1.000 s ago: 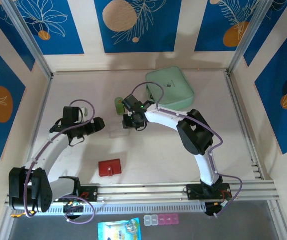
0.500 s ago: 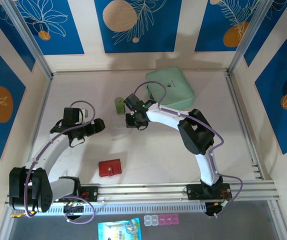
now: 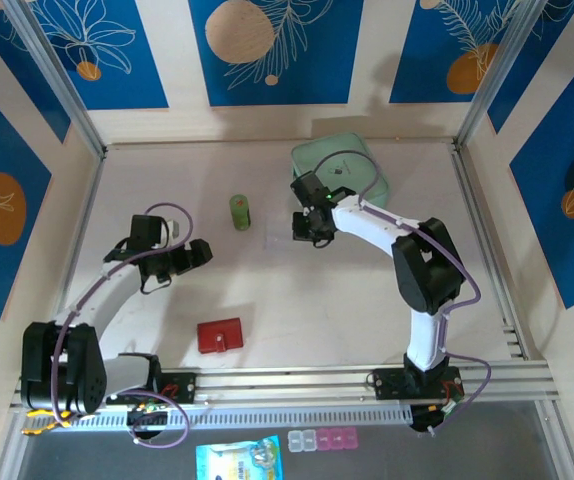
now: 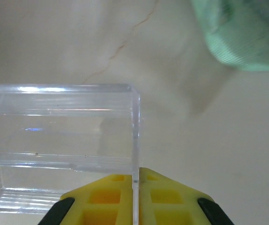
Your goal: Take the credit cards out of the card holder
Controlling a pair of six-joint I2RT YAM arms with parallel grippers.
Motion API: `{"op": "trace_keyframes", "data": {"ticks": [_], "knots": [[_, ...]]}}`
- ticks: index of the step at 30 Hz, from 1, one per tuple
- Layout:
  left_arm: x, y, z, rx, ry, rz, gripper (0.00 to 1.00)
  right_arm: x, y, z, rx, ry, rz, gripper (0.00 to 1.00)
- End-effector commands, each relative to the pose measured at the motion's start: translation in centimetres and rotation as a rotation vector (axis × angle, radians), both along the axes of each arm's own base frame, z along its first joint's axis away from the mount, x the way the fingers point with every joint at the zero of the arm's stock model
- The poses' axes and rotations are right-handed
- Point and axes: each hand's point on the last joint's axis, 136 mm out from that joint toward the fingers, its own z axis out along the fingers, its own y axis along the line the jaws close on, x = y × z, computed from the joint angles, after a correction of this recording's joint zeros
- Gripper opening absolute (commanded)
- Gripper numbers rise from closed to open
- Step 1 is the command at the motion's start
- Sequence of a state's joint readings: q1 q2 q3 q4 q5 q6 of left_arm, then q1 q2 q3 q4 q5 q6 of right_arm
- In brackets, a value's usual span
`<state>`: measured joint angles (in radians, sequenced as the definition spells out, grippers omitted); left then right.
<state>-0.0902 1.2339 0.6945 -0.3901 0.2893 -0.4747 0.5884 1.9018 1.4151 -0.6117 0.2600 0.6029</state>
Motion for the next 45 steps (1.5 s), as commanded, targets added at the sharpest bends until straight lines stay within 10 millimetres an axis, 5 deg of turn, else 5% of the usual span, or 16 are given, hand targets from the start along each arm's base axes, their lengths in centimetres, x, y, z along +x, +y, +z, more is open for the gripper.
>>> {"op": "trace_keyframes", "data": {"ticks": [1,17,30,38,45], "knots": [[0.1,-0.9,0.6,-0.032,0.004,-0.016,0.96,-0.2,-0.3,-0.2,-0.029,0.008,0.027,0.11],[0.1,-1.5,-0.5,-0.032,0.047,-0.034,0.96,0.8,1.0,-2.1,-0.051,0.047,0.027,0.12],[-0.1,-2.3,-0.4,-0.040,0.061,-0.057,0.96,0.4,0.9,1.2,-0.029,-0.004,0.023,0.24],[-3.1,-3.8,-0.9,-0.025,0.145,-0.114,0.94,-2.2,2.1,4.8,0.023,-0.061,0.084,0.36],[-7.0,-5.4,-1.8,0.093,0.210,-0.201,0.95,-5.1,3.2,4.7,0.048,-0.051,0.126,0.38]]}}
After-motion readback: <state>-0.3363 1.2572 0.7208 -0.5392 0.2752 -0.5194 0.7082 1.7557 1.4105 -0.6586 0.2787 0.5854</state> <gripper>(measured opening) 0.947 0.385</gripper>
